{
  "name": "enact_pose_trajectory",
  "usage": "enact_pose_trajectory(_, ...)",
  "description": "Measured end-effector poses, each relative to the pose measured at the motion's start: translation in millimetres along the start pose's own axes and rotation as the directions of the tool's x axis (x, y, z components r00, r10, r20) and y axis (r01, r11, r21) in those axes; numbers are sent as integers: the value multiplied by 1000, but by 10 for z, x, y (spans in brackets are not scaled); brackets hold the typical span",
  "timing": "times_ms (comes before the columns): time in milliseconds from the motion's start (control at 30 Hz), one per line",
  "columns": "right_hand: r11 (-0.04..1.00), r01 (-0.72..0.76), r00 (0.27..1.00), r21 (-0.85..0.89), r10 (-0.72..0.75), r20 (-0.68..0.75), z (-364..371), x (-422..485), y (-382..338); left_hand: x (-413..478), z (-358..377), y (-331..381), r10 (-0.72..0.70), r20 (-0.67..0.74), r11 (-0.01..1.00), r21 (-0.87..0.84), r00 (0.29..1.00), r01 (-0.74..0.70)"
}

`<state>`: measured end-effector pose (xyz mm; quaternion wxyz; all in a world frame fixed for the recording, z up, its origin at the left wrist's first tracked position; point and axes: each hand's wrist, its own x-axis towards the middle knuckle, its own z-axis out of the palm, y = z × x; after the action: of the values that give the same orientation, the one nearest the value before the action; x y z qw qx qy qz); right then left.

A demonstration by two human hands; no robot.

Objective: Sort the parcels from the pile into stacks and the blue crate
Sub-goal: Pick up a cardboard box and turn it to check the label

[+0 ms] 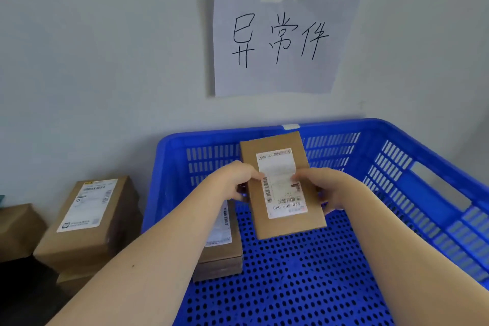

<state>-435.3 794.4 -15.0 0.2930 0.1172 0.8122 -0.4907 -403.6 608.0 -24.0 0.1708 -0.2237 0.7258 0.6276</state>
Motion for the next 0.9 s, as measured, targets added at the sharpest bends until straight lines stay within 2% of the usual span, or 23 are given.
enact_pose_trajectory(133, 990, -111, 978, -86, 124, 170, 1, 314, 235, 138, 96, -208, -56, -20, 994, 92, 998, 58)
enact_pose_trajectory(233, 972, -159, 957, -174, 195, 214, 53, 522, 291, 322, 110, -383, -59, -101, 992, 101, 993, 69)
enact_pose_trajectory(467, 903, -232, 930, -361, 314, 189, 201, 836, 434, 634, 160, -679, -112, -127, 972, 193, 986, 136)
enact_pose_trajectory(667, 866, -259, 914, -428, 362, 181, 135, 1075, 419, 749, 180, -682, -186, -52, 953, 233, 981, 193)
enact_pose_trajectory(900, 826, -216, 889, -520, 387, 245, 60, 1181, 343, 796, 63, -604, -284, 30, 922, 282, 958, 265)
